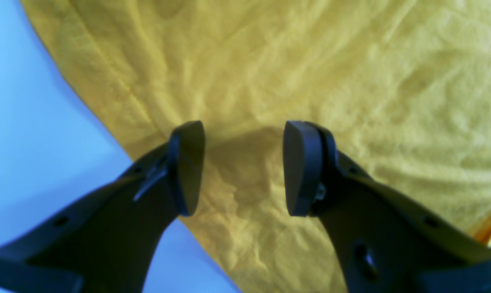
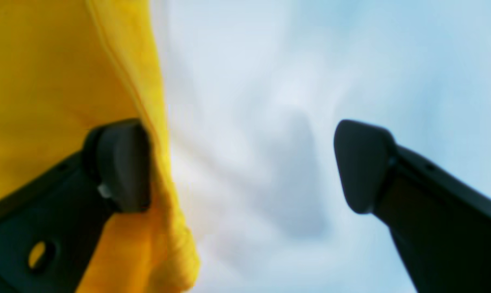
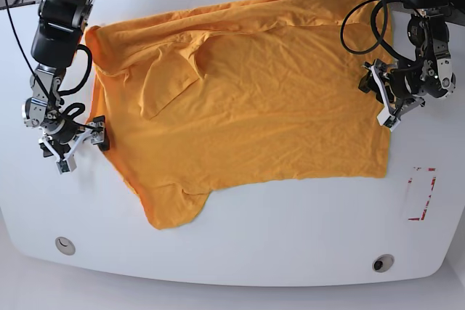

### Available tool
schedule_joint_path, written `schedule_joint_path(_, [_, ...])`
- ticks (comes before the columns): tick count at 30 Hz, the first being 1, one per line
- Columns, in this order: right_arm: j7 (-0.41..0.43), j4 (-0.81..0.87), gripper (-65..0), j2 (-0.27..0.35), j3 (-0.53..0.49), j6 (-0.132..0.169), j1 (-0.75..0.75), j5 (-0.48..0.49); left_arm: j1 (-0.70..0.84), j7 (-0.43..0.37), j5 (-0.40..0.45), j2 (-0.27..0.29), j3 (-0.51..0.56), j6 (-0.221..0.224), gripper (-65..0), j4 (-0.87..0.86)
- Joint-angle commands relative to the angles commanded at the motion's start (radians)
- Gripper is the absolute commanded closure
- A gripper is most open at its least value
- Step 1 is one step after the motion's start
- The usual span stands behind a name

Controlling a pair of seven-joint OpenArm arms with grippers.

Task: Layout the t-shirt on the table in an organized manner, then fold the t-shirt properly
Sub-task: 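Pull the grasped side edge outward with the right gripper, then release the edges and lower both grippers onto the shirt middle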

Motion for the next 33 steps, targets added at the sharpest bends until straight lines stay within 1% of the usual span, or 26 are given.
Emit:
schedule_joint_path(4, [0.002,0.008,-65.0,0.018,0.000,0.000,0.015,0.000,0.000,0.000,0.000,0.000,0.000,0.000,-29.6,0.000])
schedule_joint_path(7, [-0.002,0.015,-65.0,0.020,0.000,0.000,0.021,0.000,0.000,0.000,0.000,0.000,0.000,0.000,-29.6,0.000])
schedule_joint_path(11, [-0.011,0.078,-65.0,0.018,0.002,0.002,0.014,0.000,0.000,0.000,-0.003,0.000,0.000,0.000,-29.6,0.006])
schedule_joint_path(16, [-0.118,0.285,-65.0,0.012,0.002,0.002,-0.051,0.000,-0.009,0.000,-0.003,0.000,-0.002,0.000,-29.6,0.006])
schedule_joint_path(19, [-0.167,0.405,-65.0,-0.014,0.002,0.002,-0.092,-0.006,-0.031,0.000,0.002,0.000,-0.002,0.000,-29.6,0.006])
schedule_joint_path(25, [-0.261,0.523,-65.0,-0.025,0.002,0.009,-0.133,0.002,-0.069,0.000,-0.002,0.000,0.000,0.000,-29.6,0.006])
schedule_joint_path(33, [-0.394,0.766,-65.0,-0.132,0.002,0.011,-0.245,0.002,-0.158,0.000,-0.006,0.000,-0.008,0.000,-29.6,0.014])
